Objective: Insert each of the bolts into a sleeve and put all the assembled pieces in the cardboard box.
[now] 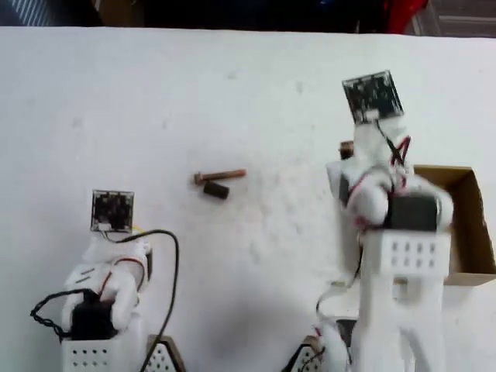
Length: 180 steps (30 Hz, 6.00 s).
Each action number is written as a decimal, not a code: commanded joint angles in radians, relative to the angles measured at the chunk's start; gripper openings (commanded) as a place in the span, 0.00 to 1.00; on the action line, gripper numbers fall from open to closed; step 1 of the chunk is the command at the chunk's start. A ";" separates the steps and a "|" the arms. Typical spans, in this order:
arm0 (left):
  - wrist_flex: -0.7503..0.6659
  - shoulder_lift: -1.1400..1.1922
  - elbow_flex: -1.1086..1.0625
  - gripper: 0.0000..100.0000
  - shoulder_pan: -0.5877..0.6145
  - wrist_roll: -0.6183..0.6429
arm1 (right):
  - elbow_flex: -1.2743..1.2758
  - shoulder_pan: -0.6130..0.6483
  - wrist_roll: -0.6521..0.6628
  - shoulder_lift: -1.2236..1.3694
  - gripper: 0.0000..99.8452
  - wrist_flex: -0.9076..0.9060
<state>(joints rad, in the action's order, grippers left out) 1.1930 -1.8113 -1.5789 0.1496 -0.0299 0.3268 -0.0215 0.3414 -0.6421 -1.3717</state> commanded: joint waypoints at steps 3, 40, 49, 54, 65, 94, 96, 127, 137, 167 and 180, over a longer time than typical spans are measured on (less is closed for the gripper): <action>-0.038 -0.018 -0.037 0.02 0.007 -0.008 | -0.155 -0.150 0.057 0.220 0.02 0.016; -0.038 -0.018 -0.114 0.02 0.004 -0.015 | -0.256 -0.438 0.342 0.951 0.13 0.171; -0.038 -0.018 -0.114 0.02 0.004 -0.015 | -0.256 -0.389 0.338 0.941 0.14 0.165; -0.038 -0.018 -0.114 0.02 0.004 -0.015 | -0.256 -0.338 0.336 0.862 0.14 0.090; -0.038 -0.018 -0.114 0.02 0.004 -0.015 | -0.256 -0.220 0.334 0.567 0.14 -0.073; 0.000 -0.018 -0.114 0.02 0.145 -0.012 | -0.132 0.587 0.204 0.338 0.14 0.021; 0.005 -0.018 -0.114 0.02 0.142 -0.014 | -0.110 0.624 0.206 0.338 0.14 0.050; 0.018 -0.018 -0.114 0.02 0.206 -0.015 | -0.502 0.697 0.414 1.089 0.14 0.223; 0.018 -0.018 -0.114 0.02 0.206 -0.015 | -0.539 0.697 0.408 1.155 0.14 0.125; 0.018 -0.018 -0.114 0.02 0.206 -0.015 | -0.540 0.699 0.405 1.156 0.02 0.048; 0.018 -0.018 -0.114 0.02 0.206 -0.015 | -0.535 0.674 0.308 0.769 0.02 -0.205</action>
<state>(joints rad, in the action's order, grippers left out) 1.2329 -1.8220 -1.6939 0.3475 -0.0361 -0.1979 0.6613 0.6728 0.2770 -1.5236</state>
